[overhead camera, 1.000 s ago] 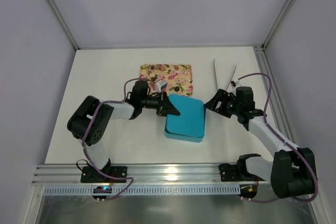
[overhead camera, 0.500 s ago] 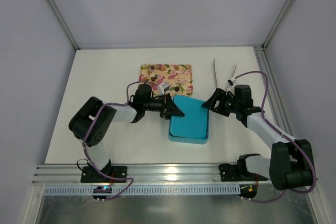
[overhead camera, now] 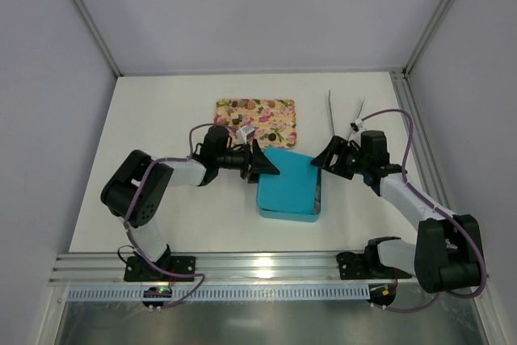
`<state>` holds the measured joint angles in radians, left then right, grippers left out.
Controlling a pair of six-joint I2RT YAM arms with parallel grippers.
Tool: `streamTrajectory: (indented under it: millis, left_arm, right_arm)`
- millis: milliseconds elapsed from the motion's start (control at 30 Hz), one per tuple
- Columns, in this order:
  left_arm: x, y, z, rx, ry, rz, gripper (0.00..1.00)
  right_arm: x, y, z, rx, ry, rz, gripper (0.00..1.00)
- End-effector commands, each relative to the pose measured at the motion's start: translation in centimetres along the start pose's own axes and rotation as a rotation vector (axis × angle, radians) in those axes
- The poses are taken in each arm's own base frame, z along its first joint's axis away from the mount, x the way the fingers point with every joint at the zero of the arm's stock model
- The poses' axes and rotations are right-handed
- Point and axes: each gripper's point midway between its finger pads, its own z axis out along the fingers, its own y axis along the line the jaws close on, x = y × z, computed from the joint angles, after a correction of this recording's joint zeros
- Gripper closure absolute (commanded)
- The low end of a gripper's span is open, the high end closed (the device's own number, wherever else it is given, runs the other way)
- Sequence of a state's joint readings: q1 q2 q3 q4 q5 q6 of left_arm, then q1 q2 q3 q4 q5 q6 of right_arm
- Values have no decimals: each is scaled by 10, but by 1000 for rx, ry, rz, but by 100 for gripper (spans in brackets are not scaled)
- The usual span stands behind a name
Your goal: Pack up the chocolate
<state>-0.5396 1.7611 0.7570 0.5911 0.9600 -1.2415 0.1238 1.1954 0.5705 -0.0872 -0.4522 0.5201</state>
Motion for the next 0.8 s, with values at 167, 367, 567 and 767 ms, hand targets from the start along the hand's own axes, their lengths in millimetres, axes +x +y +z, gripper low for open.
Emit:
streamTrajectory:
  millis: [167, 367, 567, 767]
  left_arm:
    - [-6, -20, -15, -5, -9, 83, 40]
    - [-7, -11, -21, -64, -9, 86, 38]
    - [-6, -1, -28, -125, -9, 91, 38]
    - [-6, 5, -34, -163, -12, 85, 38]
  right_arm:
    - [-18, 15, -4, -36, -54, -62, 22]
    - [-17, 14, -5, -30, -53, -65, 22]
    - [-16, 12, -6, -25, -53, -66, 22]
    - [-16, 12, -6, -25, -56, -67, 22]
